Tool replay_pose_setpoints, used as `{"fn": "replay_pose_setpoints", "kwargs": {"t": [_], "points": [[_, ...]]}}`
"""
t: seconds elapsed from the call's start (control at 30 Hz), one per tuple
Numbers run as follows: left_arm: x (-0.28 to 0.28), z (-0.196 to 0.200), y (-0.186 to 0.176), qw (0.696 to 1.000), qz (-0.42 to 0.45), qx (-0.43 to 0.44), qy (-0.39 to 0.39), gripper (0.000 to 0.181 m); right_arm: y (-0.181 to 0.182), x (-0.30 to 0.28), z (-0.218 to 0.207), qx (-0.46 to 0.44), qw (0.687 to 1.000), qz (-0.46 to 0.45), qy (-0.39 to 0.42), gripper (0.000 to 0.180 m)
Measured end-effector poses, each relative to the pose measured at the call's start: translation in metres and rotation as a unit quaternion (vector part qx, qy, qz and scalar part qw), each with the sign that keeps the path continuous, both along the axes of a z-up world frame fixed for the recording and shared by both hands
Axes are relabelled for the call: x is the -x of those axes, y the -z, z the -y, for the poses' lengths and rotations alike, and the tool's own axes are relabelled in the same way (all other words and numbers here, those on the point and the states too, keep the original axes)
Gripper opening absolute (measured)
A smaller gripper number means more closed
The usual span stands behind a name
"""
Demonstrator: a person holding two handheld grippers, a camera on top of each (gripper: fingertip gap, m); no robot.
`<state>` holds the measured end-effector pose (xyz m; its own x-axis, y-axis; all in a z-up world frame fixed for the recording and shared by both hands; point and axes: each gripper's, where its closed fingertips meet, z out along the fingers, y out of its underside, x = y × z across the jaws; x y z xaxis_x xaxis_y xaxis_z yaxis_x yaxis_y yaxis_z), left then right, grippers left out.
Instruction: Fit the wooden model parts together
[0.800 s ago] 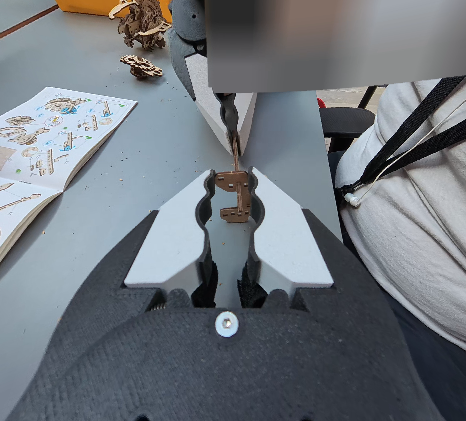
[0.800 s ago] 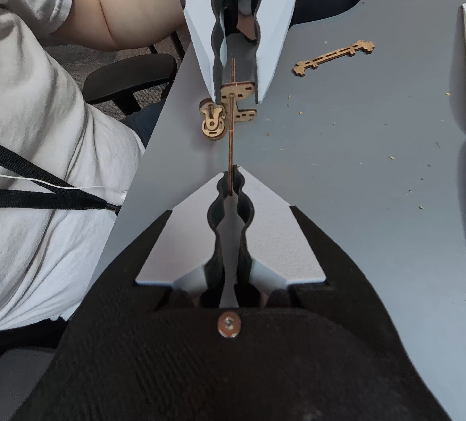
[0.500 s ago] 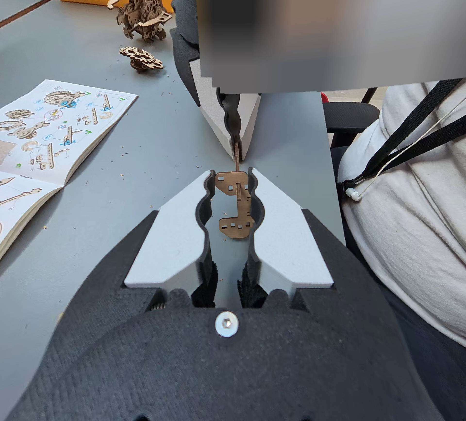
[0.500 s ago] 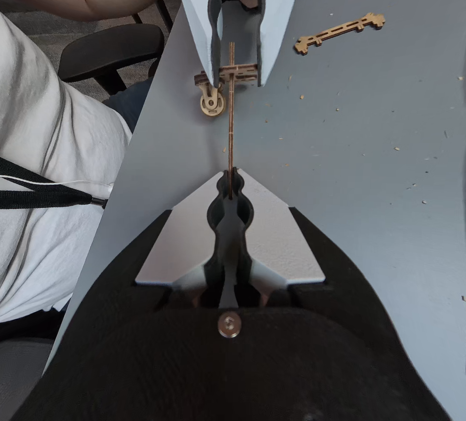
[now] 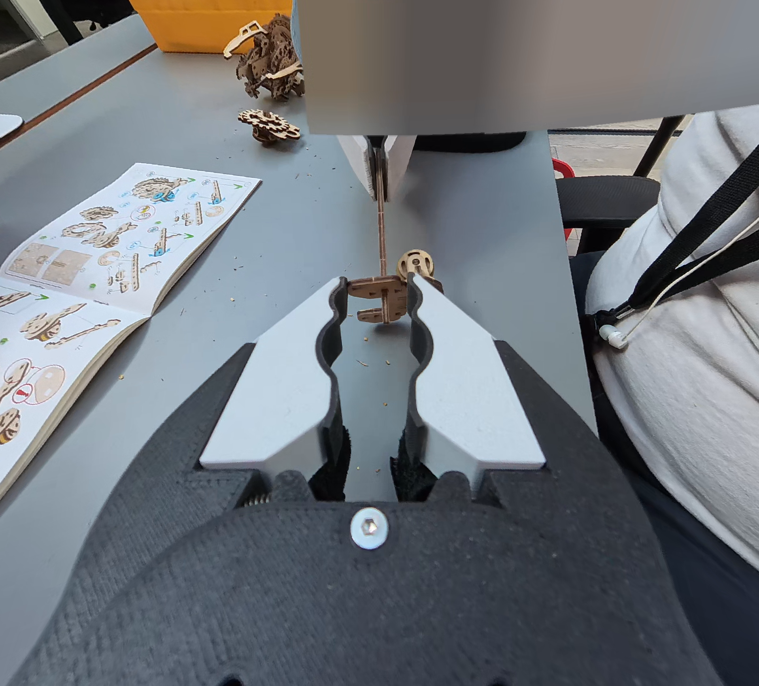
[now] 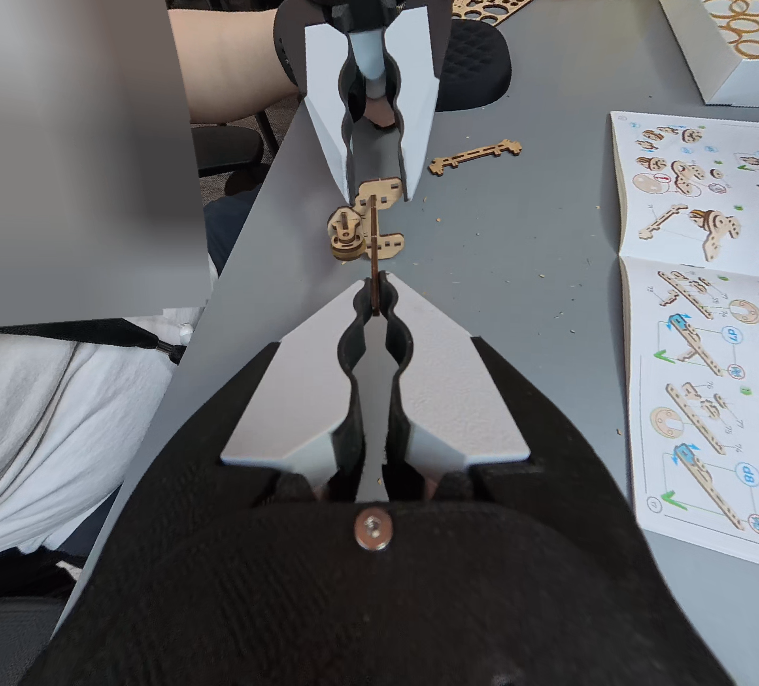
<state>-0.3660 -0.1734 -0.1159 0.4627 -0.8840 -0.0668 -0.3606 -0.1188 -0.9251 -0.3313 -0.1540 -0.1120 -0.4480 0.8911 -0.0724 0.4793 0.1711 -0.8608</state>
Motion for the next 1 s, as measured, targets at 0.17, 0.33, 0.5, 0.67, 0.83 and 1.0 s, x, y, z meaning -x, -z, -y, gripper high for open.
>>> {"fn": "replay_pose_setpoints", "kwargs": {"t": [0.17,0.33,0.5,0.67,0.83,1.0], "points": [[0.000,0.002,0.003,1.000,-0.002,0.020,0.010,0.027,0.020,-0.004,0.000,-0.014,0.999,0.042,-0.012,0.002],[0.002,0.003,0.004,1.000,-0.005,0.019,0.010,0.026,0.032,-0.002,-0.001,-0.028,0.998,0.060,-0.014,0.001],[0.001,0.003,0.004,1.000,-0.004,0.020,0.011,0.026,0.030,-0.004,0.001,-0.006,0.998,0.057,-0.016,0.002],[0.003,0.003,0.004,1.000,0.001,0.029,0.012,0.026,0.032,0.000,-0.001,-0.024,0.998,0.058,-0.006,0.001],[0.003,0.003,0.003,1.000,0.001,0.027,0.013,0.026,0.026,-0.003,-0.001,0.007,0.999,0.050,-0.009,0.001],[0.000,0.003,0.003,1.000,0.001,0.026,0.017,0.026,0.021,0.003,0.006,0.028,0.999,0.041,-0.013,0.002]]}}
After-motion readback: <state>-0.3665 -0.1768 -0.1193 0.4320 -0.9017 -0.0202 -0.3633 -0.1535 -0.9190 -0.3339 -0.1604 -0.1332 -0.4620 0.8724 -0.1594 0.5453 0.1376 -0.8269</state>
